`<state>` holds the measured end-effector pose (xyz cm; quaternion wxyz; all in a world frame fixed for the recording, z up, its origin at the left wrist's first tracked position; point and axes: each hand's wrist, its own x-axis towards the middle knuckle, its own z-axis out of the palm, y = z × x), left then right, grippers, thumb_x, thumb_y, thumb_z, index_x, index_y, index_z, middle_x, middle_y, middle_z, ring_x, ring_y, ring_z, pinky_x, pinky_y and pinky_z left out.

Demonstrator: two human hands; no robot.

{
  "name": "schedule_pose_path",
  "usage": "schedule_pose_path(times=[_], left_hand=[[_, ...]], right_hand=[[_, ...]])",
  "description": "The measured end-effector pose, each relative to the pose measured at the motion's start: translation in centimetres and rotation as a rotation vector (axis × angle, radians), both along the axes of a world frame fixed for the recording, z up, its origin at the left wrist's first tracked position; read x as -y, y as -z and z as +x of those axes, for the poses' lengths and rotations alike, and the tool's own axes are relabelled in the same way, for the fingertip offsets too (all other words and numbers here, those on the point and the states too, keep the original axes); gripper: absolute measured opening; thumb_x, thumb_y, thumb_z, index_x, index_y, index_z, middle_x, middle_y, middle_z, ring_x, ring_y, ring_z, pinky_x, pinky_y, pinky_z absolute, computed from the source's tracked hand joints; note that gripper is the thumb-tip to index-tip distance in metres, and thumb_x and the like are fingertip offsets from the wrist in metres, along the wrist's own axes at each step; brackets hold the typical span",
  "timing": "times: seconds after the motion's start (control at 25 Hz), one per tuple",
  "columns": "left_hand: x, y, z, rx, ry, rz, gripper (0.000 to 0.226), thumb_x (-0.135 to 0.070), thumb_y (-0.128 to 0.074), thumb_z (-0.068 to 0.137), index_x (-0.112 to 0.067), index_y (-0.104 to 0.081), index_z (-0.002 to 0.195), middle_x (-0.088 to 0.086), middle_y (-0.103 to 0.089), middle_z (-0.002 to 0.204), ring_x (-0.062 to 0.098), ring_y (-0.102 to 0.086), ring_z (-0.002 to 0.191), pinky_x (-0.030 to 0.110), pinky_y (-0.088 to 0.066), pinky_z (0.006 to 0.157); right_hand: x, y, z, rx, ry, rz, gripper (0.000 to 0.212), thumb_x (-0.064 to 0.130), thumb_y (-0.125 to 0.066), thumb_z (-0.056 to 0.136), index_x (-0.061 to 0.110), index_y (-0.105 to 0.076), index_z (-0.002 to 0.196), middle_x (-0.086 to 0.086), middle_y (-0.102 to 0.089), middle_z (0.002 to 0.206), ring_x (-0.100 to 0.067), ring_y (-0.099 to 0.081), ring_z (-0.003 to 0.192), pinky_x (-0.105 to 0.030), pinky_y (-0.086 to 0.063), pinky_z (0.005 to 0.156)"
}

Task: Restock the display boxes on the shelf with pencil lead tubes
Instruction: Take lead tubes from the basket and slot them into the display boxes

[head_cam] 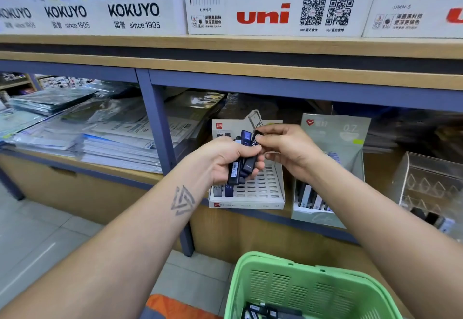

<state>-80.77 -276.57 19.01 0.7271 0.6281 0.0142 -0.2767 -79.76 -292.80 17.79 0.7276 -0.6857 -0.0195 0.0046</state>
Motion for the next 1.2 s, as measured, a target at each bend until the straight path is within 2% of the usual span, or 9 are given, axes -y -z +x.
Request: schedule_pose_path(times=[0.2, 0.4, 0.52, 0.6, 0.68, 0.76, 0.84, 1.0, 1.2], left_hand=[[0.2, -0.3, -0.2, -0.063, -0.023, -0.045, 0.022, -0.019, -0.056, 0.102, -0.001, -0.067, 0.099, 0.018, -0.072, 0.085, 0.029, -0.073, 0.078, 0.046, -0.06, 0.077], [-0.3, -0.3, 0.3, -0.119, -0.134, -0.016, 0.024, -0.013, -0.049, 0.105, -0.001, -0.059, 0.123, 0.023, -0.071, 0.092, 0.038, -0.072, 0.078, 0.053, -0.062, 0.07], [-1.0, 0.3, 1.0, -0.09, -0.254, 0.064, 0.02, -0.011, -0.048, 0.106, 0.002, -0.055, 0.119, 0.021, -0.066, 0.088, 0.036, -0.07, 0.079, 0.044, -0.059, 0.061], [-1.1, 0.4, 1.3, -0.059, -0.314, 0.076, 0.014, -0.01, -0.053, 0.103, 0.002, -0.057, 0.108, 0.018, -0.064, 0.08, 0.029, -0.069, 0.06, 0.033, -0.058, 0.047], [-1.3, 0.2, 1.6, -0.032, -0.329, 0.079, 0.012, -0.012, -0.057, 0.102, -0.001, -0.058, 0.098, 0.013, -0.064, 0.073, 0.018, -0.063, 0.044, 0.023, -0.05, 0.038], [-1.7, -0.3, 1.8, -0.052, -0.325, 0.051, 0.015, -0.015, -0.057, 0.102, -0.003, -0.058, 0.094, 0.011, -0.064, 0.073, 0.016, -0.059, 0.043, 0.02, -0.047, 0.038], [-2.2, -0.7, 1.8, -0.086, -0.322, 0.031, 0.018, -0.018, -0.053, 0.103, -0.004, -0.056, 0.092, 0.013, -0.064, 0.078, 0.017, -0.058, 0.052, 0.019, -0.048, 0.039], [-2.8, -0.8, 1.8, -0.106, -0.317, 0.031, 0.016, -0.014, -0.047, 0.105, -0.003, -0.056, 0.098, 0.013, -0.064, 0.081, 0.018, -0.058, 0.061, 0.02, -0.05, 0.043], [-2.8, -1.0, 1.4, -0.12, -0.293, 0.007, 0.021, -0.013, -0.049, 0.105, 0.003, -0.058, 0.096, 0.014, -0.066, 0.081, 0.02, -0.063, 0.067, 0.027, -0.055, 0.046]], right_hand=[[0.8, -0.3, -0.1, -0.007, 0.058, 0.027, 0.022, -0.002, -0.071, 0.089, 0.001, -0.069, 0.11, -0.012, -0.071, 0.082, -0.014, -0.064, 0.06, -0.026, -0.057, 0.067], [1.2, -0.5, 0.7, 0.013, 0.161, -0.031, 0.014, 0.0, -0.069, 0.09, 0.002, -0.071, 0.104, -0.014, -0.072, 0.081, -0.016, -0.064, 0.056, -0.024, -0.056, 0.057], [1.6, -0.7, 1.9, 0.165, 0.256, -0.327, 0.009, 0.002, -0.07, 0.091, 0.007, -0.071, 0.099, -0.009, -0.068, 0.079, -0.018, -0.063, 0.059, -0.024, -0.057, 0.057], [1.3, -0.5, 2.7, 0.291, 0.305, -0.587, 0.012, 0.01, -0.072, 0.089, 0.021, -0.069, 0.09, 0.0, -0.065, 0.078, -0.021, -0.067, 0.069, -0.032, -0.058, 0.067], [0.8, 0.5, 3.0, 0.367, 0.314, -0.795, 0.011, 0.015, -0.073, 0.087, 0.025, -0.071, 0.092, 0.007, -0.066, 0.079, -0.02, -0.067, 0.081, -0.033, -0.056, 0.078], [0.4, 1.8, 3.2, 0.402, 0.293, -0.917, 0.013, 0.015, -0.073, 0.086, 0.024, -0.073, 0.095, 0.005, -0.071, 0.088, -0.019, -0.067, 0.088, -0.032, -0.054, 0.083], [0.2, 2.4, 3.3, 0.387, 0.271, -0.96, 0.013, 0.016, -0.074, 0.085, 0.025, -0.074, 0.095, 0.003, -0.073, 0.092, -0.02, -0.067, 0.09, -0.035, -0.056, 0.086], [-0.8, 2.1, 3.0, 0.334, 0.148, -0.971, 0.014, 0.013, -0.077, 0.084, 0.026, -0.073, 0.089, 0.007, -0.068, 0.085, -0.016, -0.067, 0.086, -0.037, -0.058, 0.084], [-2.3, 3.8, 1.4, 0.424, 0.116, -0.972, 0.016, 0.011, -0.077, 0.086, 0.02, -0.074, 0.1, 0.002, -0.071, 0.093, -0.018, -0.066, 0.089, -0.039, -0.056, 0.084]])
